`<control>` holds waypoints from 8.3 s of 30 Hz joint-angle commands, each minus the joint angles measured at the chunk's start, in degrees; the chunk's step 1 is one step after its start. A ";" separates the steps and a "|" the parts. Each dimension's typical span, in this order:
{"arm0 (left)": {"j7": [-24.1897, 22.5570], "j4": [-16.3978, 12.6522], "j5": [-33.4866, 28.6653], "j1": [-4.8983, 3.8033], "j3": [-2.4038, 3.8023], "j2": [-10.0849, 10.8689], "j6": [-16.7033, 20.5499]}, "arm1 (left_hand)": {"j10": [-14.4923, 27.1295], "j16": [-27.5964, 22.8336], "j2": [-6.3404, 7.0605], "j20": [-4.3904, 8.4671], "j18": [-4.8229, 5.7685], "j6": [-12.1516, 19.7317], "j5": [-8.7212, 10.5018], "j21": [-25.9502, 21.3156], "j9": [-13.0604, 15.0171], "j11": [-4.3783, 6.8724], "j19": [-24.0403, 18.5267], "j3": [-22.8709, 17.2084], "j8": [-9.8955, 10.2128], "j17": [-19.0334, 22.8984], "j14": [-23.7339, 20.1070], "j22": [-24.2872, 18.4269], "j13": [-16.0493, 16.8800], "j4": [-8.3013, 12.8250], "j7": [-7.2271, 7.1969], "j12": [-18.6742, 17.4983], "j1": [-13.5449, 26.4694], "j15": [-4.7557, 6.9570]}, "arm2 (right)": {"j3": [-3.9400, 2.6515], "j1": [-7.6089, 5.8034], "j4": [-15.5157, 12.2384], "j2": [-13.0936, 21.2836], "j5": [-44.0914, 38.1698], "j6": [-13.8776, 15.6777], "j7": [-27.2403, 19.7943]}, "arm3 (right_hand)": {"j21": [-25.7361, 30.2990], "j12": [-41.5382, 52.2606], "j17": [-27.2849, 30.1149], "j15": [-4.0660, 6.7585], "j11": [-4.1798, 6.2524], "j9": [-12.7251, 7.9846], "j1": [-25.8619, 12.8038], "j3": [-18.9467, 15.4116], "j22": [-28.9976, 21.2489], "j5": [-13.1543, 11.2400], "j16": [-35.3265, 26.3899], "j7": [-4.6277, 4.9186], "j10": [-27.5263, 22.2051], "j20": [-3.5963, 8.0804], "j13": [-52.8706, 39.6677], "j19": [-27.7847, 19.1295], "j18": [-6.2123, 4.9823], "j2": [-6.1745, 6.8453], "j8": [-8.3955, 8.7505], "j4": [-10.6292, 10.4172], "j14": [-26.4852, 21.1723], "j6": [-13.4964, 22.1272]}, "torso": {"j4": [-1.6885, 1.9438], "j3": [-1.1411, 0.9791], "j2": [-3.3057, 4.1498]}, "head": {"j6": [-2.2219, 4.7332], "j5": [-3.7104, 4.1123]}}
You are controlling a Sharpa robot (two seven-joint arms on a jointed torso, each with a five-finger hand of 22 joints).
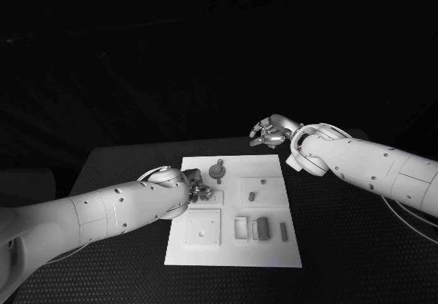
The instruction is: Assemble the parts on the task board
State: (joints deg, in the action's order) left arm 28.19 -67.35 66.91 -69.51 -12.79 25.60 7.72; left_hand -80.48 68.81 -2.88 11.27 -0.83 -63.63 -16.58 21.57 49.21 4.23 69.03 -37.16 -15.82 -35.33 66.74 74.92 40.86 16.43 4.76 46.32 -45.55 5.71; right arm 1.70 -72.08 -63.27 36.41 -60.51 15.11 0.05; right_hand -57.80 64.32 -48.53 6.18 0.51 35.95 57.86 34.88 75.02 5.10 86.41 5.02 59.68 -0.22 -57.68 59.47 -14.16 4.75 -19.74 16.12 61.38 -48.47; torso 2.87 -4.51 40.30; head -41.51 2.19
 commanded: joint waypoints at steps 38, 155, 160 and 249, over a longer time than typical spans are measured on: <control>-0.29 0.03 -0.56 0.87 -0.54 -0.39 -2.26 | 2.08 1.72 4.90 0.29 -0.60 -5.65 7.67 -0.13 -3.54 1.02 -0.21 4.35 1.05 3.73 -1.50 1.15 -1.02 -3.78 -3.78 0.49 5.30 0.38 | -0.02 0.00 0.17 -0.11 0.01 -0.83 -0.53 | 0.40 -0.18 -0.03 0.08 -0.06 0.10 -0.34 -0.02 0.73 0.34 -0.25 0.60 -4.41 -0.07 0.12 -0.58 -0.84 -0.01 0.51 0.09 -0.31 -9.57 | 0.02 0.03 0.00 | -0.03 0.05; -6.08 29.24 -7.88 -0.39 5.63 -8.41 -6.15 | 17.50 -14.76 4.85 -8.80 0.23 7.36 13.17 -17.70 -6.36 -7.87 -14.99 8.41 4.33 14.38 -17.87 -8.11 -18.01 -2.08 2.72 -20.57 1.67 -8.90 | -0.08 -0.18 0.26 -0.01 0.96 -0.28 -0.50 | 0.53 0.01 -0.11 -0.46 -0.70 0.04 -0.69 -0.15 0.76 0.34 -0.24 1.33 -4.66 -0.08 0.10 -0.48 -0.84 0.24 1.96 -0.10 -0.39 -7.86 | -0.06 -0.03 0.03 | 0.19 1.31; -6.43 29.75 -8.27 -0.21 5.63 -8.67 -6.44 | 17.48 -14.81 4.55 -8.80 0.25 7.30 13.15 -17.70 -6.55 -7.89 -15.01 8.43 4.40 14.35 -17.88 -8.15 -18.09 -1.90 2.72 -20.63 1.54 -8.91 | -0.08 -0.20 0.21 -0.02 0.96 -0.28 -0.49 | 0.53 0.02 -0.11 -0.47 -0.70 0.05 -0.69 -0.15 0.77 0.34 -0.24 1.34 -4.66 -0.08 0.10 -0.48 -0.84 0.24 1.97 -0.11 -0.39 -7.87 | 0.00 -0.02 -0.01 | 0.13 1.38; -7.22 28.59 -20.66 0.35 5.73 -6.50 -8.49 | 9.50 -14.22 -1.68 -7.14 0.42 1.95 13.79 -16.39 -8.14 -5.79 -11.07 2.39 2.11 11.94 -13.36 -7.52 -19.51 -0.23 0.72 -23.41 -8.51 -7.06 | -0.11 -0.37 0.14 0.39 0.98 -0.27 -0.44 | 0.54 0.12 -0.15 -0.52 -0.74 0.20 -0.71 -0.16 0.80 0.33 -0.21 1.36 -4.70 -0.10 0.10 -0.46 -0.84 0.28 2.09 -0.17 -0.38 -7.92 | 0.10 0.10 -0.11 | 0.14 1.44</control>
State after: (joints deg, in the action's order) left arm 20.29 -38.10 49.10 -69.09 -7.13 18.85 0.15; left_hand -70.54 54.31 -4.17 4.31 -0.85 -60.82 -2.80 4.93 40.62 -1.63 57.56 -34.66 -13.48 -23.34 53.05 67.37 21.27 15.83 5.79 22.97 -53.63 -1.42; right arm 1.62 -72.42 -62.99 36.74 -59.45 15.01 -0.01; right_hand -57.58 64.32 -48.60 5.79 0.51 36.08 57.63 34.88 75.02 5.10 86.41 5.01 59.68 -0.42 -57.62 59.26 -14.16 4.98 -17.83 16.12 61.23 -48.48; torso 2.95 -4.42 40.20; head -41.38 3.71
